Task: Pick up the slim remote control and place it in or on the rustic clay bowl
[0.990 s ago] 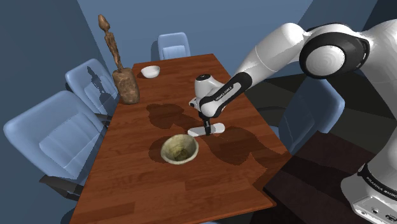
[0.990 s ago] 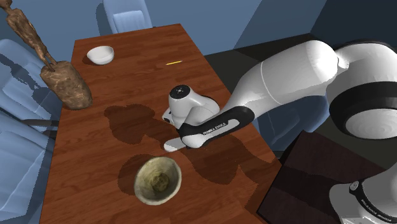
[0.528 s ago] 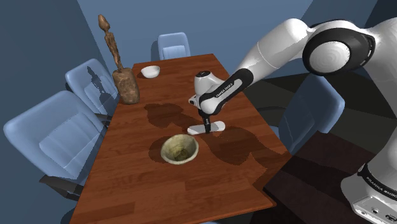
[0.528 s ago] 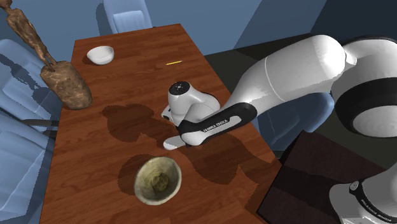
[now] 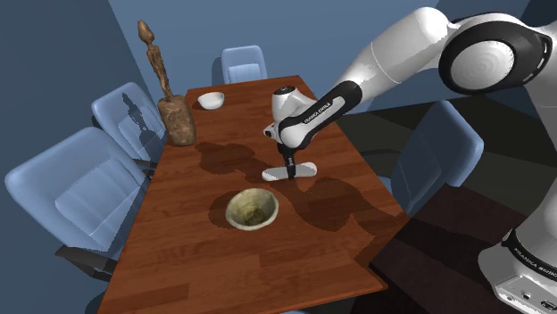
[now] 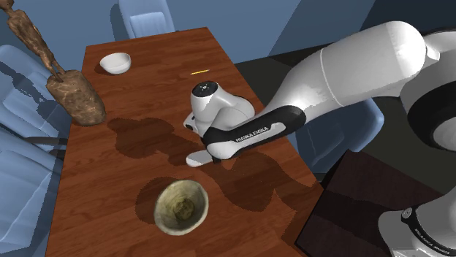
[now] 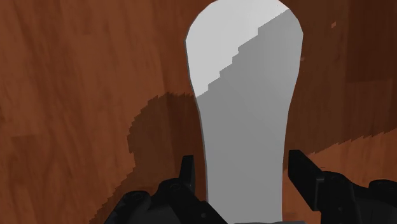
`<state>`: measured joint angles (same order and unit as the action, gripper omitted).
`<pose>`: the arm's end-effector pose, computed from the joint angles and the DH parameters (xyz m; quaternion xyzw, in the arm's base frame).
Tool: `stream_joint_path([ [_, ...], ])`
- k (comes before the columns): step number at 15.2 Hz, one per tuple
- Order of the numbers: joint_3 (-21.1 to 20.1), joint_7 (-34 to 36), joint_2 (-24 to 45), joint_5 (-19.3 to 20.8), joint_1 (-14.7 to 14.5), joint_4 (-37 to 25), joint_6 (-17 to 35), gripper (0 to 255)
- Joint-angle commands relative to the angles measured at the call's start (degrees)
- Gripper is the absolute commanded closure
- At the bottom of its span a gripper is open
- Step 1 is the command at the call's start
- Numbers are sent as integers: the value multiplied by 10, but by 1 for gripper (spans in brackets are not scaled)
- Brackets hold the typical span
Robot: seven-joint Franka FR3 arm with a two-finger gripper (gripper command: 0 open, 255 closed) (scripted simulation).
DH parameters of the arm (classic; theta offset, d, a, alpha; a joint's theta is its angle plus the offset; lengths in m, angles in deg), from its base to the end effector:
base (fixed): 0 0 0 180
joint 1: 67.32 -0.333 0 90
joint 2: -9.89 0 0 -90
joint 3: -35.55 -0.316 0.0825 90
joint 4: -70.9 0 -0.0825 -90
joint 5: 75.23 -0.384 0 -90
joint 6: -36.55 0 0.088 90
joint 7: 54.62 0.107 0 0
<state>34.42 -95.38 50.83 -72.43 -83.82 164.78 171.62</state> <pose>0.6568 0.2064 0.1990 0.8656 0.5006 0.0001 0.0111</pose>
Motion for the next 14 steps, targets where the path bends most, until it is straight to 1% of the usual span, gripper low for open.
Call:
stream_joint_path([
  [1, 0, 0, -9, 0, 0, 0, -9, 255],
  [14, -2, -3, -72, -3, 1, -6, -77, 255],
])
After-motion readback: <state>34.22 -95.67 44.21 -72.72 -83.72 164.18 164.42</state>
